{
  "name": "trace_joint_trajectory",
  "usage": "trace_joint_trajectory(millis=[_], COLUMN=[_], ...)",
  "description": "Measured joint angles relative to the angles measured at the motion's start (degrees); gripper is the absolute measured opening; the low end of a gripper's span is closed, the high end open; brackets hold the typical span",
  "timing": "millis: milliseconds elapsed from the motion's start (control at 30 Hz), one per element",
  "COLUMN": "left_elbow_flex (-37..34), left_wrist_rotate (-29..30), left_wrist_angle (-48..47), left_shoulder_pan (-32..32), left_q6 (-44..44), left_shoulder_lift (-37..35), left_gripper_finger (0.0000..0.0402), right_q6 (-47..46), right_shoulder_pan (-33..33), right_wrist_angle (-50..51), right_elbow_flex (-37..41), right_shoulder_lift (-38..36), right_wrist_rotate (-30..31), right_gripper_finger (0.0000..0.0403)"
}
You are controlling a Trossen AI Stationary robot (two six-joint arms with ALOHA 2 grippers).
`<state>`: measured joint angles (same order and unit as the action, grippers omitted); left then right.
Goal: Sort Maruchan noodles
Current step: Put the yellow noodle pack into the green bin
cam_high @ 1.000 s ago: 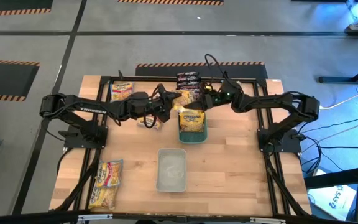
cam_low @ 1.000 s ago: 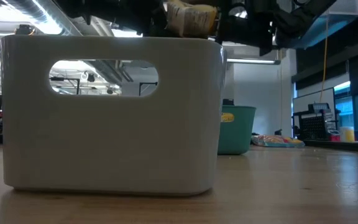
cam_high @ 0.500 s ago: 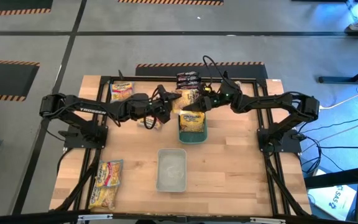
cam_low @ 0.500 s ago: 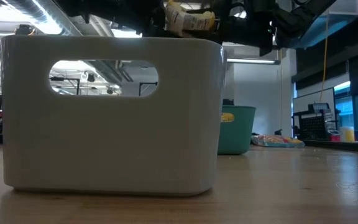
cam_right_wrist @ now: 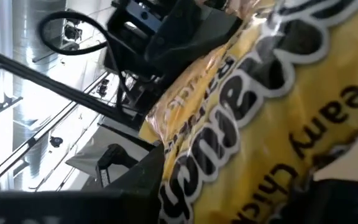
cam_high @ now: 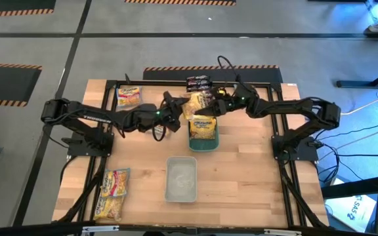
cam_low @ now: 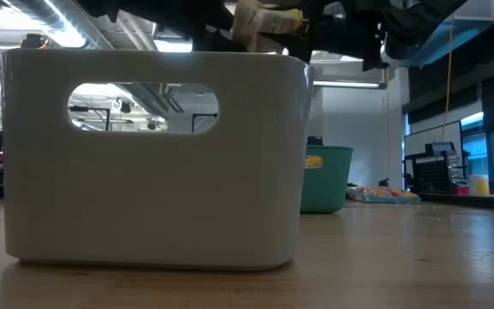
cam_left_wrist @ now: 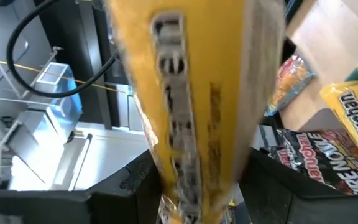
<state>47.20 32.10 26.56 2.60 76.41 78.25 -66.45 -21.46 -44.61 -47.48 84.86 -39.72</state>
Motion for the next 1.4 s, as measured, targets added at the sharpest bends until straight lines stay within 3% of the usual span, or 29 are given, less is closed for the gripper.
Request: trace_joint_trajectory(millis=[400,700,800,967,1167,1267,1400], left_elbow_flex=[-0.3,-0.2,-0.2,-0.2,-0.1,-0.1,-0.1], left_wrist_rotate=[5.8,5.3,-0.4,-17.0,-36.3,-41.0,-42.1], left_wrist_angle=[-2.2,-10.6,-17.2,-28.8,-36.7,-38.4,-38.6], left_shoulder_pan=[-1.6,-1.5,-0.4,4.5,11.0,13.0,14.3], left_q6=[-3.0,-13.7,-22.1,-38.0,-48.4,-50.4,-52.1], left_shoulder_lift=[-1.1,-1.3,-3.4,-8.4,-12.4,-12.5,-12.6], left_gripper_finger=[0.0181,0.0181,0.0181,0.0181,0.0181,0.0181,0.0181], right_q6=[10.7,19.8,29.1,46.1,61.0,65.4,70.1], right_shoulder_pan=[-4.2,-5.0,-4.8,-3.6,0.9,4.0,8.9], right_wrist_angle=[13.6,25.5,31.5,42.7,50.9,51.3,52.9], right_elbow_flex=[-0.1,-0.2,-0.1,-0.1,0.0,0.0,0.0], right_shoulder_lift=[-10.2,-17.1,-18.7,-19.2,-18.9,-18.9,-18.7], right_wrist_rotate=[-0.4,-0.4,-0.2,2.0,13.3,16.8,23.8], right_gripper_finger=[0.0120,0.0120,0.0121,0.0121,0.0121,0.0122,0.0122])
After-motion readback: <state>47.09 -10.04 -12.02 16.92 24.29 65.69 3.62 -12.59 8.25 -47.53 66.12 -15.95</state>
